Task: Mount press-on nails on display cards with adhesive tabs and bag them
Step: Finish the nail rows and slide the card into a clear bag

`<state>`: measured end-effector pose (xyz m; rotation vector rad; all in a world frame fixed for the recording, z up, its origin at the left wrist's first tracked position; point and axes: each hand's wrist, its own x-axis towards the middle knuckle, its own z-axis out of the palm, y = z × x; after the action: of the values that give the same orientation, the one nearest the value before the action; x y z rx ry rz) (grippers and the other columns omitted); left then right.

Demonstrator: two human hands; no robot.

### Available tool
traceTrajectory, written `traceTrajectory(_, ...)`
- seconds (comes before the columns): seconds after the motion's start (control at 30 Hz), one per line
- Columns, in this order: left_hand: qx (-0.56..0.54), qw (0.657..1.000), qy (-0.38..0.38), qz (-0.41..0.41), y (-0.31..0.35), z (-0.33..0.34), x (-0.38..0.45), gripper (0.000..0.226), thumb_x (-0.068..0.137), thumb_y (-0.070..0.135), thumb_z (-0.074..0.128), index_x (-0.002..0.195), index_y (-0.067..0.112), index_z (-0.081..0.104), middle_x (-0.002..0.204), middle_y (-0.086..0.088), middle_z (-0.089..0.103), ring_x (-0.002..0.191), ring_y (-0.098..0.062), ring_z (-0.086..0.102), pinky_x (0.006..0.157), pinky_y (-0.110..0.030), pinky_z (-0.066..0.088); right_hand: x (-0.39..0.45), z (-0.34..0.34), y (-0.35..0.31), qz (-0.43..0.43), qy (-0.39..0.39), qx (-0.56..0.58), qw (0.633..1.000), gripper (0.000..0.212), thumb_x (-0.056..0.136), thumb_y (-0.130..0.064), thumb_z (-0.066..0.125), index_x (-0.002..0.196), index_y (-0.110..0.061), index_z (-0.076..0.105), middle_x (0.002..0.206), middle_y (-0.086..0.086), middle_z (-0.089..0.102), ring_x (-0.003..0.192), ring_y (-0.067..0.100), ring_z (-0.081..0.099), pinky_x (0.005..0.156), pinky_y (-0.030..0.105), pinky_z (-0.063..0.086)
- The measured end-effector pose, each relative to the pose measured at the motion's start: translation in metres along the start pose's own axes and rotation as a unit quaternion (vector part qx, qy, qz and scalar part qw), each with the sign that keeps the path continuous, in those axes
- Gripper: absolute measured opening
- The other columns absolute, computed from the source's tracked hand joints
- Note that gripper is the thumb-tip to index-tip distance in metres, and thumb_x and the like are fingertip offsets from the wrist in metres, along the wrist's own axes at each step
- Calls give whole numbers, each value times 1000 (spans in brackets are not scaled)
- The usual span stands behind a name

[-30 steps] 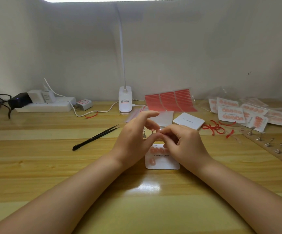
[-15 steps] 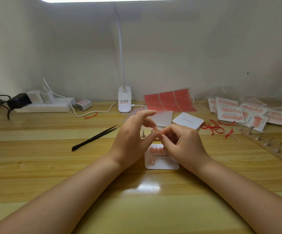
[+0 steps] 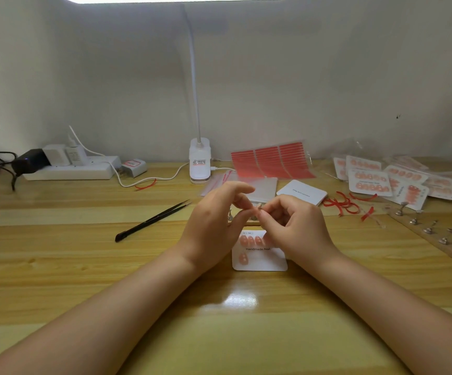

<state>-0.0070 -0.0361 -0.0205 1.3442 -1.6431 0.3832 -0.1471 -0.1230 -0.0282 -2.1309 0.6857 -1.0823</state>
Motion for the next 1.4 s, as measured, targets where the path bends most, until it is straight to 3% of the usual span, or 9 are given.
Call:
traceTrajectory(0.27, 7, 1000, 15, -7, 0, 2, -1, 28, 78, -4, 75, 102, -4, 62, 82, -8, 68, 79, -14, 63, 75, -29, 50, 1, 1, 0, 14, -10, 1, 1000, 8, 88, -15, 68, 82, -10, 66, 66, 4, 66, 61, 19, 67, 62, 41, 56)
traceTrajectory(0.4, 10, 999, 46, -22, -2, -2, 1, 21, 80, -3, 74, 98, -4, 62, 85, -10, 66, 79, -14, 60, 74, -24, 50, 7, -6, 9, 77, 39, 28, 996, 12, 92, -16, 63, 83, -8, 63, 68, 8, 67, 54, 13, 67, 60, 42, 59)
traceTrajectory(0.53, 25, 998, 37, -43, -5, -2, 0, 23, 85, -2, 69, 107, -4, 62, 89, -11, 64, 82, -19, 61, 79, -25, 50, 9, -8, 12, 67, 44, 37, 996, 8, 91, -19, 64, 84, -14, 65, 70, 1, 69, 56, 9, 67, 58, 32, 59)
traceTrajectory(0.8, 45, 997, 20, -60, -6, 1, -1, 19, 92, 3, 61, 109, -1, 67, 94, -15, 55, 84, -22, 57, 78, -25, 46, 15, -4, 21, 71, 10, -71, 995, 13, 83, -31, 74, 73, -23, 75, 53, -10, 57, 52, 2, 50, 54, 24, 38)
traceTrajectory(0.93, 38, 997, 7, -69, -6, 1, -2, 19, 90, 6, 66, 108, 1, 67, 96, -11, 56, 86, -15, 54, 81, -13, 41, 15, -2, 21, 73, -22, -140, 987, 14, 85, -35, 72, 85, -23, 79, 75, -18, 69, 70, -1, 57, 59, 16, 38)
traceTrajectory(1.0, 35, 996, 0, -76, -7, 1, -3, 20, 88, 10, 68, 108, 4, 67, 96, -8, 57, 87, -13, 54, 82, -17, 43, 15, -2, 20, 65, -23, -159, 985, 16, 85, -36, 71, 89, -22, 79, 82, -13, 72, 72, 1, 58, 61, 15, 39)
traceTrajectory(1.17, 28, 995, -4, -93, -9, -2, -4, 21, 86, 20, 72, 105, 11, 67, 96, 1, 57, 88, -9, 53, 80, -24, 47, 13, -1, 17, 57, -16, -165, 985, 15, 83, -34, 73, 83, -20, 79, 58, -15, 62, 61, 0, 56, 57, 18, 41)
traceTrajectory(1.33, 12, 995, -9, -100, -10, -2, -4, 24, 85, 26, 72, 105, 13, 68, 97, 1, 59, 89, -9, 55, 80, -31, 50, 13, -3, 15, 65, -26, -174, 982, 16, 86, -31, 67, 82, -20, 79, 70, -9, 71, 71, 5, 61, 63, 25, 48)
traceTrajectory(1.4, 3, 995, -7, -102, -11, -2, -4, 24, 85, 26, 72, 105, 13, 69, 96, 0, 60, 89, -11, 56, 80, -34, 51, 11, -2, 12, 63, -22, -170, 983, 17, 86, -31, 68, 79, -19, 78, 63, -9, 66, 65, 5, 59, 59, 24, 45)
